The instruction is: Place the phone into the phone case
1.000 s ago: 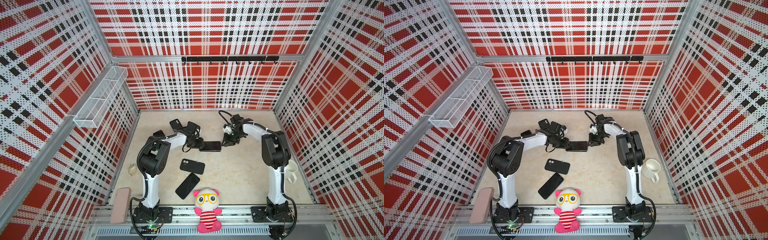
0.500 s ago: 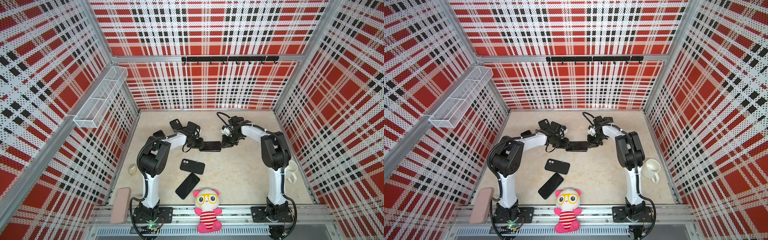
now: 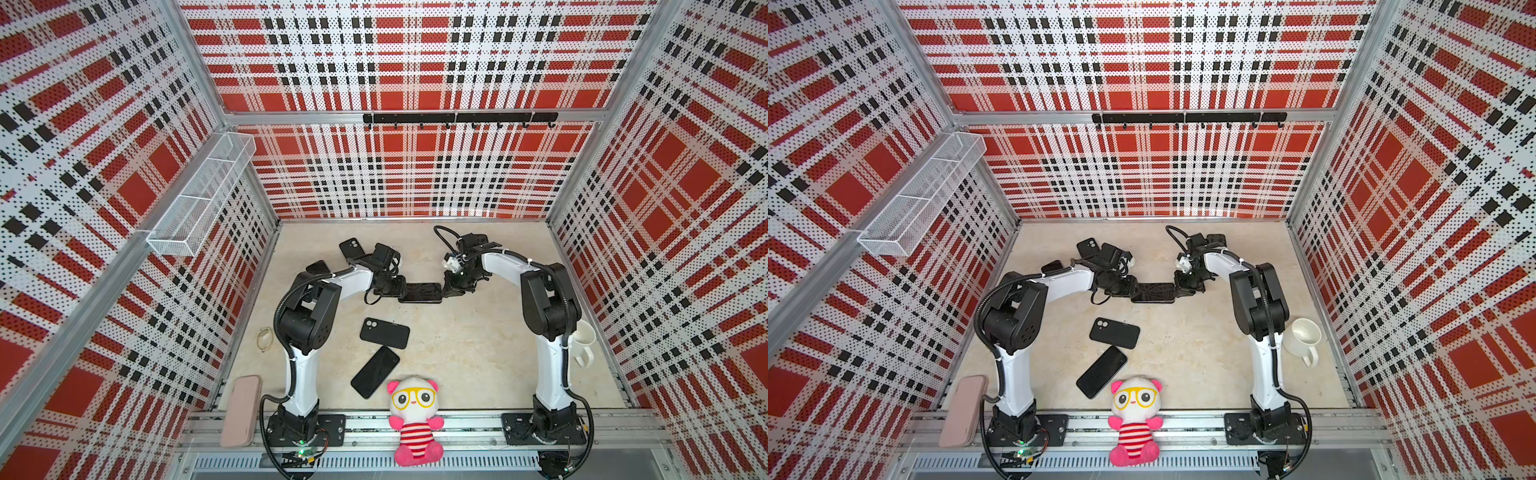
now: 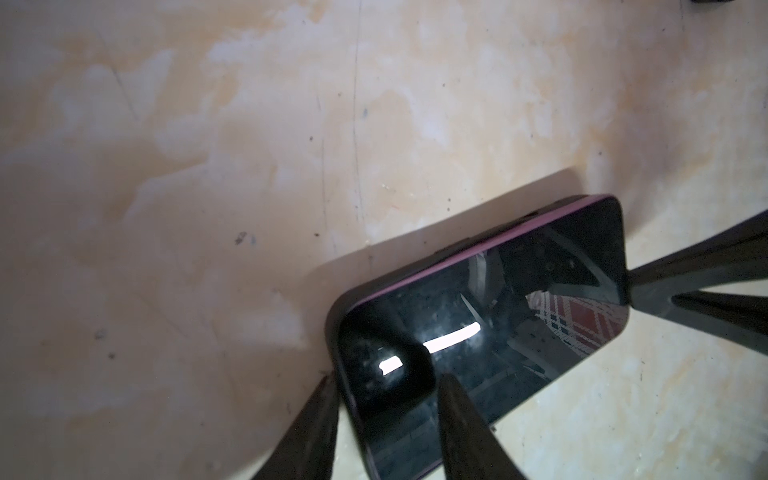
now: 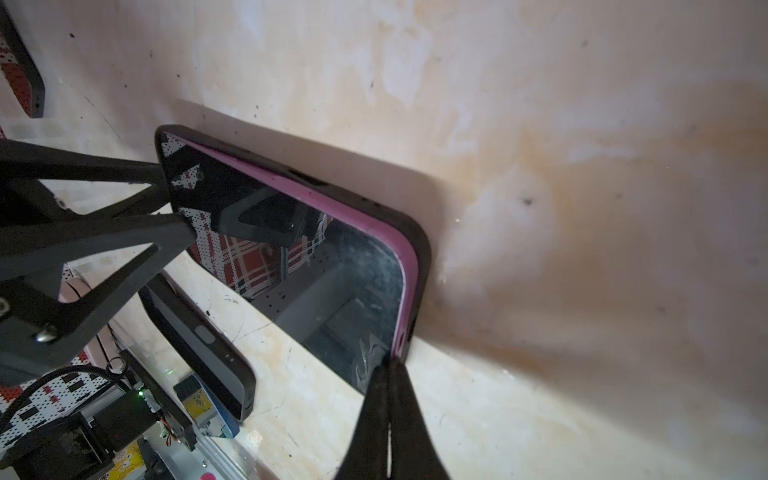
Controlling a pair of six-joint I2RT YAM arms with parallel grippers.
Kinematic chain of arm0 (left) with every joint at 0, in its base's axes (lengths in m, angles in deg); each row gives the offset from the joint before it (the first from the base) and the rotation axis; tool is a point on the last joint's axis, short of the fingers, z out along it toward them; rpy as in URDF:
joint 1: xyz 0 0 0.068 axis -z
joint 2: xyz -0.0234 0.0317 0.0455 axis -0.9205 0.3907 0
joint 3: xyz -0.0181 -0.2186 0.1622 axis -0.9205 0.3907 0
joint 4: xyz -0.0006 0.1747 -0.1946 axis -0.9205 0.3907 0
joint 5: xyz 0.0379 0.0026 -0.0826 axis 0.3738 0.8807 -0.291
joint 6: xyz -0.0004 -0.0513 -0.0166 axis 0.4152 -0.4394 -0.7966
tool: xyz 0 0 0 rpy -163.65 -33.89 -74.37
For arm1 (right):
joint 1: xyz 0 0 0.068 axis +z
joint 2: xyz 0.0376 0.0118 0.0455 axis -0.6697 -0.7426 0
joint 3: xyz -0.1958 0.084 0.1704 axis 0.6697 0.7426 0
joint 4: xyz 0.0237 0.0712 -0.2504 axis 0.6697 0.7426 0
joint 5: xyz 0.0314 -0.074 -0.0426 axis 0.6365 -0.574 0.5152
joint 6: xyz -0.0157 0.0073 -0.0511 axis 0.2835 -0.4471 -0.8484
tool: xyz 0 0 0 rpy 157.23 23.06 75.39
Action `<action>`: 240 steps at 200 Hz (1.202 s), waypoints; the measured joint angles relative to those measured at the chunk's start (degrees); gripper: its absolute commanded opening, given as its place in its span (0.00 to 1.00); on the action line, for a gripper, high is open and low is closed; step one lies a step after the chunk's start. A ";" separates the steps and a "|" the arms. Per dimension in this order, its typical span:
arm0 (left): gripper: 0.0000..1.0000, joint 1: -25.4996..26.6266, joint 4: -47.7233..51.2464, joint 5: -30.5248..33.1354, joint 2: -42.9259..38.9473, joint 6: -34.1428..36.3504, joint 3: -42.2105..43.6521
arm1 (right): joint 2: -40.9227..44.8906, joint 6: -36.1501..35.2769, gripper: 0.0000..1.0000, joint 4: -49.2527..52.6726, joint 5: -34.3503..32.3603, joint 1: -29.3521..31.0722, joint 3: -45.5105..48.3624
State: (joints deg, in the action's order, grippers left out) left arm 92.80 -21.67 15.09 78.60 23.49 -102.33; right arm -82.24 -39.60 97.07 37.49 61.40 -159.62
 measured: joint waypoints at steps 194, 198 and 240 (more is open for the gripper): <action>0.41 0.00 0.28 0.55 0.00 -1.07 0.00 | 1.95 6.69 0.08 -8.50 -4.70 2.34 7.39; 0.41 0.00 0.28 0.57 0.00 -1.07 0.00 | 1.88 6.71 0.08 -8.50 -4.68 2.34 7.37; 0.41 0.00 0.31 0.81 0.00 -1.20 0.00 | 1.03 6.84 0.08 -8.74 -5.66 2.67 7.13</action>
State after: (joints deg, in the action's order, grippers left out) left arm 92.80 -21.36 15.90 78.60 22.28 -102.33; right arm -81.21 -32.76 88.33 31.83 64.06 -152.50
